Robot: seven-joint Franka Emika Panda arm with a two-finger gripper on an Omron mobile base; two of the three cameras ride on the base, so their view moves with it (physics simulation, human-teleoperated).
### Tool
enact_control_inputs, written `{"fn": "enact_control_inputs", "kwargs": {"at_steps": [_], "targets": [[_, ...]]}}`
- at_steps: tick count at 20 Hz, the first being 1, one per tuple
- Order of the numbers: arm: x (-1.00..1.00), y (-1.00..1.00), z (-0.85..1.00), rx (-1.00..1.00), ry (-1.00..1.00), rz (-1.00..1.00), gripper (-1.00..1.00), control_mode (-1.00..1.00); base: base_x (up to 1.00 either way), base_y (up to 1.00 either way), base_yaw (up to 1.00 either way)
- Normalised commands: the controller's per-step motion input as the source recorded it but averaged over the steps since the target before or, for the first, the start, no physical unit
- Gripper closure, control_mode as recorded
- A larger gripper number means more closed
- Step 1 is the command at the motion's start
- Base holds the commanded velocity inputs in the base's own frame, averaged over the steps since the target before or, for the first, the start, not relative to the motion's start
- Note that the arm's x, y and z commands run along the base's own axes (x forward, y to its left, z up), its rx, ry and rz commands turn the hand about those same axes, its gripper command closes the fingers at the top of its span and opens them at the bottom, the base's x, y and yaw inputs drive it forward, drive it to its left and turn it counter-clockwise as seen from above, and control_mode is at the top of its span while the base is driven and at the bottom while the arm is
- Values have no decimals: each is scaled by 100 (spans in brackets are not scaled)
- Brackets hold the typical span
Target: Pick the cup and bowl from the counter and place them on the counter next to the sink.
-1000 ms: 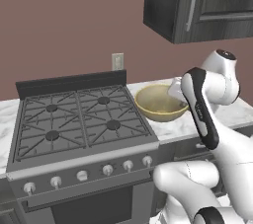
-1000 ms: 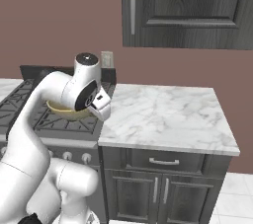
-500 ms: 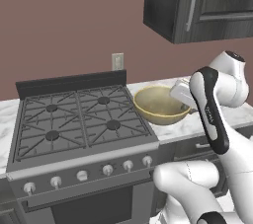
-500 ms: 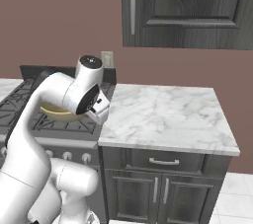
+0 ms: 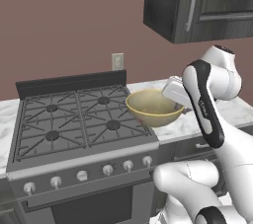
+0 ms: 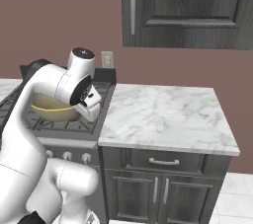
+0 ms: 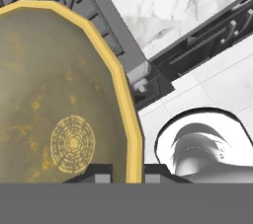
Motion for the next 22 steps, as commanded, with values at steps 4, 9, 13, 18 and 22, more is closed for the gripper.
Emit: {"fn": "enact_control_inputs", "kwargs": {"at_steps": [4, 9, 13, 18, 22], "targets": [[-3, 19, 0, 0, 0, 2, 100, -100, 0, 0, 0], [0, 0, 0, 0, 0, 0, 100, -100, 0, 0, 0], [0, 0, 0, 0, 0, 0, 100, -100, 0, 0, 0], [0, 0, 0, 0, 0, 0, 100, -100, 0, 0, 0], [0, 0, 0, 0, 0, 0, 100, 100, 0, 0, 0]]}}
